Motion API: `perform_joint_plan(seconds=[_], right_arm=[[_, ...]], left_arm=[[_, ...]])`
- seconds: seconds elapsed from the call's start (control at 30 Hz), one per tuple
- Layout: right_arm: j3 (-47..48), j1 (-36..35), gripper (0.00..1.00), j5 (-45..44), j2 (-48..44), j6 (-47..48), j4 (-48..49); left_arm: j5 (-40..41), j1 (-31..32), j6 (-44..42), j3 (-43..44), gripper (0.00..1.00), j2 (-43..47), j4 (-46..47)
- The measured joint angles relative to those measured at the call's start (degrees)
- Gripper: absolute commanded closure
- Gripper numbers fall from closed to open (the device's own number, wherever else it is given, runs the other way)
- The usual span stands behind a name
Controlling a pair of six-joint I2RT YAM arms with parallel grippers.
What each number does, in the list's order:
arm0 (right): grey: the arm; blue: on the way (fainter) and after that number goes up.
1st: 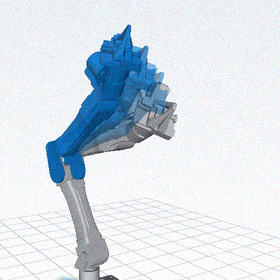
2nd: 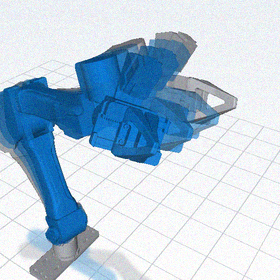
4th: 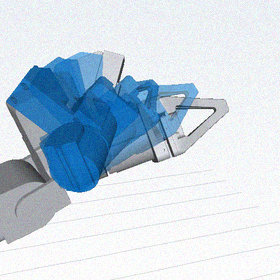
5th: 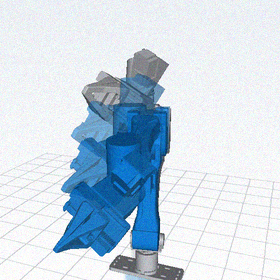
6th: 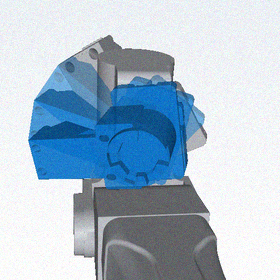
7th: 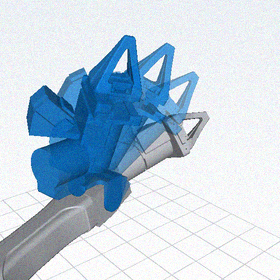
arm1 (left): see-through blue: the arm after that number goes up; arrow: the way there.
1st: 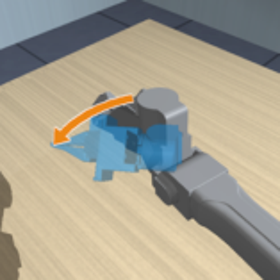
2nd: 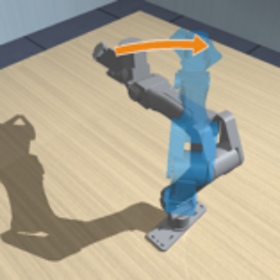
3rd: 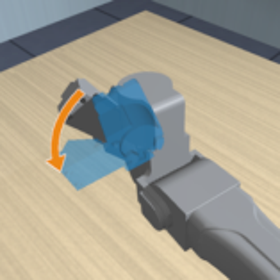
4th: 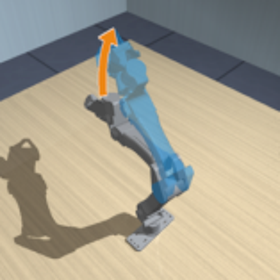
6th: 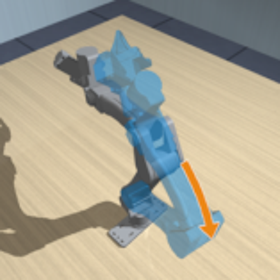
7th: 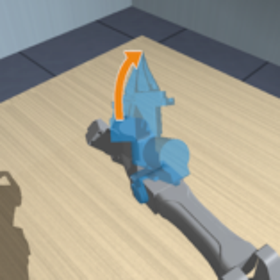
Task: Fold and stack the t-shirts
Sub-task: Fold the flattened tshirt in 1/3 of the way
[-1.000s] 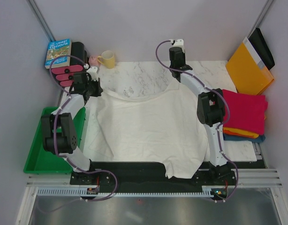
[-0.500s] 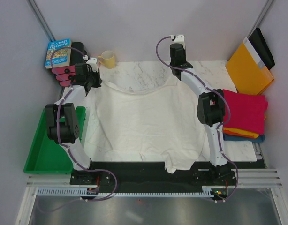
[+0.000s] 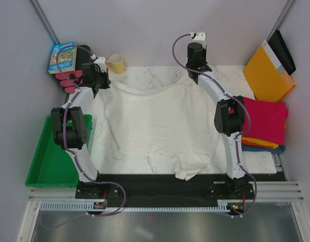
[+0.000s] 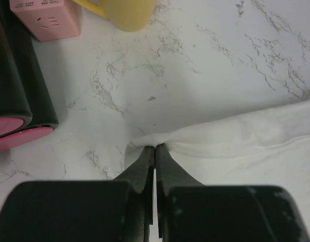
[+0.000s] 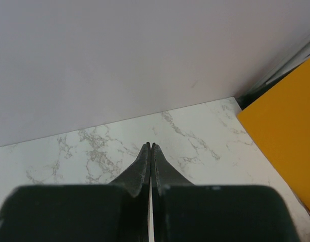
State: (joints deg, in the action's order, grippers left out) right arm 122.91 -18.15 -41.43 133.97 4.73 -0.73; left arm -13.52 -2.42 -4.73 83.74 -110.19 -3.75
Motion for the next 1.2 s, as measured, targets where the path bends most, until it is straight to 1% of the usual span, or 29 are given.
perform_joint_plan(seconds=[0.23, 0.43, 0.57, 0.77, 0.93, 1.03, 1.2], right_arm=[[-0.8, 1.6, 1.0, -4.9, -1.7, 0.5, 2.3], [-2.3, 1.5, 1.0, -4.7, -2.1, 0.5, 3.1], [-6.1, 0.1, 1.0, -4.8, -3.3, 0.3, 2.8], [-16.9, -2.7, 1.0, -4.7, -10.2, -3.3, 0.6], [-29.1, -4.7, 1.0, -5.3, -21.3, -7.4, -0.2], [-34.8, -5.6, 1.0, -6.0, -27.3, -9.2, -0.1], [-43.4, -7.4, 1.0, -7.1, -34.5, -12.5, -0.7]], left_arm=[[0.0, 0.9, 0.0, 0.1, 0.98, -1.9, -0.6], [0.0, 1.0, 0.0, 0.1, 0.98, -2.6, -1.0], [0.0, 1.0, 0.0, -0.2, 0.98, -2.1, -0.9], [0.0, 1.0, 0.0, -2.0, 0.98, 2.2, -1.1], [0.0, 0.3, 0.0, -2.1, 0.98, 5.7, -1.3], [0.0, -0.6, 0.0, -2.1, 0.98, 6.4, -1.5], [0.0, -1.7, -0.1, -2.3, 0.98, 6.5, -2.7]])
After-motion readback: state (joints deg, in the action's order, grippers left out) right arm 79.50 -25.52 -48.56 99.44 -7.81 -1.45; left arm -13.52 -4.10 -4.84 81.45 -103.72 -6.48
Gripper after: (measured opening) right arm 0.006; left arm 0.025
